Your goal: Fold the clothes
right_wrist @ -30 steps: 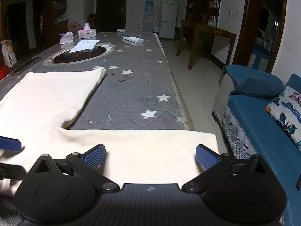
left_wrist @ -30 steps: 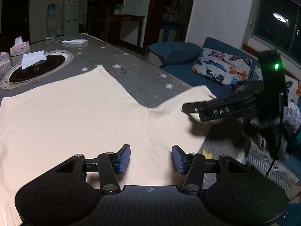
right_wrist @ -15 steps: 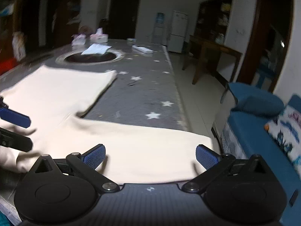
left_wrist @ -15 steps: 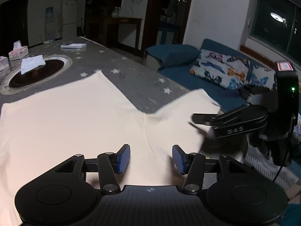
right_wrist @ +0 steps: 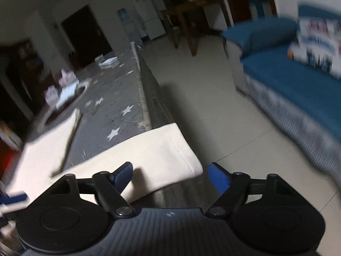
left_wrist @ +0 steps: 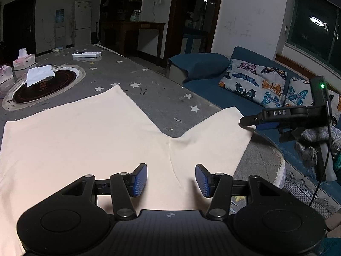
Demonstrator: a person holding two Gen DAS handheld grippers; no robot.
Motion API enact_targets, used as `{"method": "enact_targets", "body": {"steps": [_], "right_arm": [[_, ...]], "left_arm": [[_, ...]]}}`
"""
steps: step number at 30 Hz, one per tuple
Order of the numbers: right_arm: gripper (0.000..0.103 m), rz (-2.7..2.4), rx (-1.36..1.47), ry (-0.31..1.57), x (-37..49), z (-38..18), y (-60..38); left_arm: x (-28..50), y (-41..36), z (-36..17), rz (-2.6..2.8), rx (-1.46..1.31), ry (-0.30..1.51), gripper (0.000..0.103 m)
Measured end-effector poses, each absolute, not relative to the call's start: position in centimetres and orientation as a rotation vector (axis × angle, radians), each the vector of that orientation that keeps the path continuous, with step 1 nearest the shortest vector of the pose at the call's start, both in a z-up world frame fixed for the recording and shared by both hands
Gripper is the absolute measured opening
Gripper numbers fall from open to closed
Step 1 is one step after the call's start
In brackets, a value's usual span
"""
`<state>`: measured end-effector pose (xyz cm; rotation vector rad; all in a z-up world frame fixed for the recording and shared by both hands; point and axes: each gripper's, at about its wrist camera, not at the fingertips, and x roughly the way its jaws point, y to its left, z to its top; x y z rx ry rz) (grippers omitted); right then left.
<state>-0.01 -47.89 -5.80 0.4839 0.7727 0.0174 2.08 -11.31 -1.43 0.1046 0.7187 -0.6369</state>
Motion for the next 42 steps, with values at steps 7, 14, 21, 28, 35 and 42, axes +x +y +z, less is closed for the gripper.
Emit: {"method": "enact_targets", "body": {"steps": [7,14,21,28,35,42], "right_arm": [[0.039,0.109,0.812,0.740,-0.5,-8.8,-51.4],[0.012,0.098,0.741,0.663,-1.5,-7.4,-51.2],[0.008,0.124,0.666,0.586,-2.2,-3.6,-50.3],[0.008,0.219,0.638,0.523,-3.0,0.7,-48.5],[0.008,0.345,0.572,0.490,-2.3,5.0,-44.7],[0.008,0.544,0.462,0.518,-0.2,8.0,-37.4]], "left_arm": [[2.1,-11.7,-1.5,-0.645,0.112,0.721,0.054],[2.4,-12.6,-1.4,-0.669,0.121,0.707,0.055],[3.6,-14.2,-1.7,-0.728,0.102,0.709,0.060],[5.3,-15.2,-3.2,-0.764,0.036,0.750,0.073],[3.8,-12.3,-1.4,-0.755,-0.015,0.699,0.074],[0.8,-4.1,0.3,-0.583,-0.057,0.624,0.076]]}}
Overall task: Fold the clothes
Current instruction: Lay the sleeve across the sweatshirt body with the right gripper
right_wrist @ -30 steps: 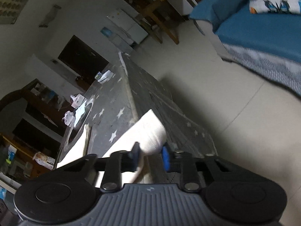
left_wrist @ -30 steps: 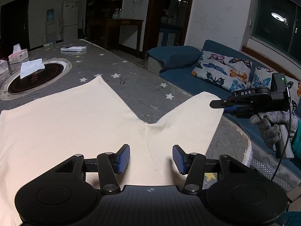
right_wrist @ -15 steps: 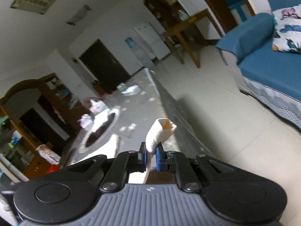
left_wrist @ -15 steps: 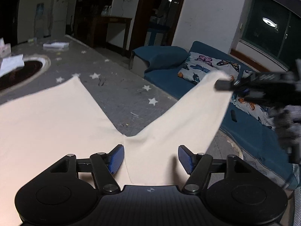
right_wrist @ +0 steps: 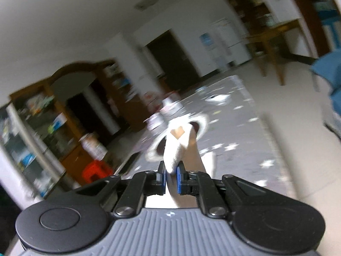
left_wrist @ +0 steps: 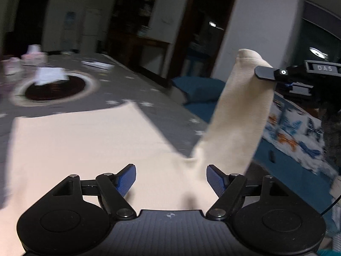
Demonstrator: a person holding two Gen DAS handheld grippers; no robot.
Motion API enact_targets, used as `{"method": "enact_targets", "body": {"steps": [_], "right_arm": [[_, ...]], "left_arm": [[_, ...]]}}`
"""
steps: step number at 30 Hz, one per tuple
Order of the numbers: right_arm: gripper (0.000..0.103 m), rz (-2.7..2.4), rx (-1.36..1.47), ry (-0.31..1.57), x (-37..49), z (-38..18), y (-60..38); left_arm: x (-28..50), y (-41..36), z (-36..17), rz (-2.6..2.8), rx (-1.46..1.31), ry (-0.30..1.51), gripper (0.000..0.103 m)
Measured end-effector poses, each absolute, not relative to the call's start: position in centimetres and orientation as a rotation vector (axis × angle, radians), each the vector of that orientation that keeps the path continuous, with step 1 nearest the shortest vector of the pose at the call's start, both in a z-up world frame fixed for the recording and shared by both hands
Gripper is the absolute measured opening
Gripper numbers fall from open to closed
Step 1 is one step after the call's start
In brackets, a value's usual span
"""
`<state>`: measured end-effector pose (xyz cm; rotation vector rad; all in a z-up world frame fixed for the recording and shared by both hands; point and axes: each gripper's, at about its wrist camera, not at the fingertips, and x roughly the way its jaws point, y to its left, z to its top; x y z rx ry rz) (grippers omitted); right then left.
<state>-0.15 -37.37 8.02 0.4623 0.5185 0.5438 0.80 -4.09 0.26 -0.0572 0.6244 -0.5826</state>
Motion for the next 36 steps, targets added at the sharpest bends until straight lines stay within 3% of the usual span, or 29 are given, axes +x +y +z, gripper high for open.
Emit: {"method": "enact_targets", "body": {"steps": [13,17,22,31,36], "right_arm": [[0.009,0.840,0.258,0.774,3.6,3.3,-19.7],[0.018,0.891,0.212,0.846,3.1,1.1,-16.4],[0.027,0.891,0.190,0.826,2.3,1.7,-17.8],[0.028,0.797,0.118,0.825,1.0,1.2,-22.8],[0.028,0.688,0.065,0.844,1.1,-1.1,-24.1]], "left_arm": [[-4.0,8.1,-0.2,-0.268,-0.182,0.581,0.076],[-4.4,9.2,-0.3,-0.252,-0.208,0.578,0.076],[-4.8,8.8,-0.1,-0.270,-0.192,0.554,0.075],[-3.8,6.7,0.7,-0.345,-0.167,0.528,0.074],[-3.1,4.6,-0.3,-0.416,-0.145,0.573,0.064]]}}
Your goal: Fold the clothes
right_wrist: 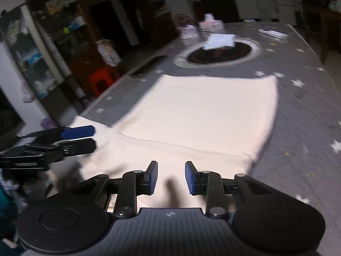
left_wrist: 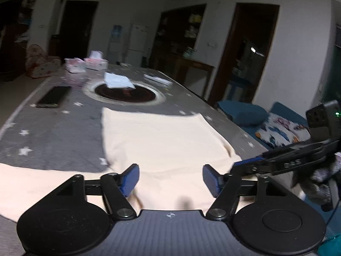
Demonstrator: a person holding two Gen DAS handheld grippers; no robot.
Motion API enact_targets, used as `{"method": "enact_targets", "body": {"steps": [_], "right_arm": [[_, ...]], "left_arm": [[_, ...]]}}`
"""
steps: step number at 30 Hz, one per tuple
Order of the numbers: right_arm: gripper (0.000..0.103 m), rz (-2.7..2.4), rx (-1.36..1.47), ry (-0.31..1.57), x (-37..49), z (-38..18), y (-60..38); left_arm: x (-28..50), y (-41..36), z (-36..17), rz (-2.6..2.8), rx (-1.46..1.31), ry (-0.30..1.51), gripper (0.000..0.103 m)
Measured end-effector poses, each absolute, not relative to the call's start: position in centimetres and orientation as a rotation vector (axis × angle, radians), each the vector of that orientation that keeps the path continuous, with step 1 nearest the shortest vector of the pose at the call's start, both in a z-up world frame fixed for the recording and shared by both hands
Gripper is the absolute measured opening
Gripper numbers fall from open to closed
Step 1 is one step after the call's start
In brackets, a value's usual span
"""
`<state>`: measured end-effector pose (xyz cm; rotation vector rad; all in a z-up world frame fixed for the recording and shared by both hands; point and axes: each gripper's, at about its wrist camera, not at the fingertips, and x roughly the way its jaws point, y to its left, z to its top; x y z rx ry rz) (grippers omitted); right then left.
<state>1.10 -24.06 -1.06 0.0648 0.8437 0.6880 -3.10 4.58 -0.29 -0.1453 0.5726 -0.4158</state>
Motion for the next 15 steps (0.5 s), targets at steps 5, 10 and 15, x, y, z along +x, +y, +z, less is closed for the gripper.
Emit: {"method": "enact_targets", "body": {"steps": [5,10,15], "right_arm": [[0.028,0.645,0.023,0.823,0.8,-1.0,-24.8],[0.028,0.614,-0.001,0.769,1.8,-0.5,-24.8],[0.029,0.583,-0.045,0.786,2.3,-1.4,-24.3]], "left_arm": [[-2.1,3.8,-1.7,-0.422,-0.148,0.626,0.059],[-1.6,4.0,-2.7,-0.399,-0.162,0.663,0.057],[-2.6,5.8,-2.0,-0.347,-0.192,0.638,0.055]]}}
